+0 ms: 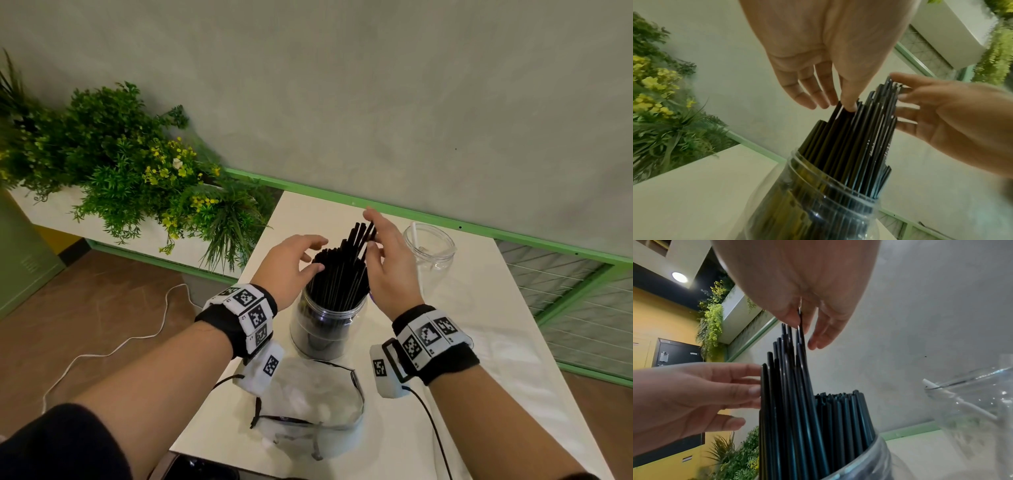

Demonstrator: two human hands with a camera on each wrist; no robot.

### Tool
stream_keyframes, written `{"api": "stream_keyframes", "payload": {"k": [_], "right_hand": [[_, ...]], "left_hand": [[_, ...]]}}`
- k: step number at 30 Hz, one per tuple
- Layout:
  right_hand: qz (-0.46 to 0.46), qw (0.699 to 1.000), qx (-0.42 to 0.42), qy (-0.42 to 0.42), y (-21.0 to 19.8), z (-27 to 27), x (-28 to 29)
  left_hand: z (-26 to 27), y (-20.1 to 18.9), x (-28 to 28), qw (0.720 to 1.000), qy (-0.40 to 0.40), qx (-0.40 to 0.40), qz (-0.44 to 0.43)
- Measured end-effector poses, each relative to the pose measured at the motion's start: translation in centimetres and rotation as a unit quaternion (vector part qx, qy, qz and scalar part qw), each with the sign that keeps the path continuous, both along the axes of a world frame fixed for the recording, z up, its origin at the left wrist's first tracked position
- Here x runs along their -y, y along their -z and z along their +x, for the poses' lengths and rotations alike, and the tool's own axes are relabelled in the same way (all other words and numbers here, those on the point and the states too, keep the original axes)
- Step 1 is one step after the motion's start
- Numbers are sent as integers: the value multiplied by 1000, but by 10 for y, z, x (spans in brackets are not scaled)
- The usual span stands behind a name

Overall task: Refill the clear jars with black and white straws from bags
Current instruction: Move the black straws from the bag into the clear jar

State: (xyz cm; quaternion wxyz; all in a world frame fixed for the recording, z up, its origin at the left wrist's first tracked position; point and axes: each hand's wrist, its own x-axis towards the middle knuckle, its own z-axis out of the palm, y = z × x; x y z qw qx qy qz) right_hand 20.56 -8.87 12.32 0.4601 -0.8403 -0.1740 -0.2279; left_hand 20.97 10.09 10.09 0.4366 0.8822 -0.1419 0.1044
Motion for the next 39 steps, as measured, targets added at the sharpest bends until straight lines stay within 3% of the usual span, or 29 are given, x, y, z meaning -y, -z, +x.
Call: {"api": "stream_keyframes", "payload": {"k": [2,6,12,15,19,24,28,34,39], "right_hand": [[3,1000,17,-5,0,2,-2],[9,1000,20,-19,0,5,-6],[-37,999,18,-19,2,14,-6],[-73,997,27,-13,8,16,-5],[-59,998,24,-30,15,13,-3],[-77,996,36,-5,30,4,-3],[-88,994,57,10,39,4,1],[-93,994,56,5,39,1,4],[-51,998,32,8,42,1,7]], "left_hand": [[-2,3,2,998,16,41,46],[-2,12,4,988,5,41,148],[-9,6,6,998,24,32,48],[-11,3,12,993,55,3,106],[-8,13,9,979,53,79,182],[-9,15,14,970,54,172,162],[-7,26,9,951,95,202,212],[-13,20,13,975,69,169,125],[-13,18,19,958,100,198,180]]}}
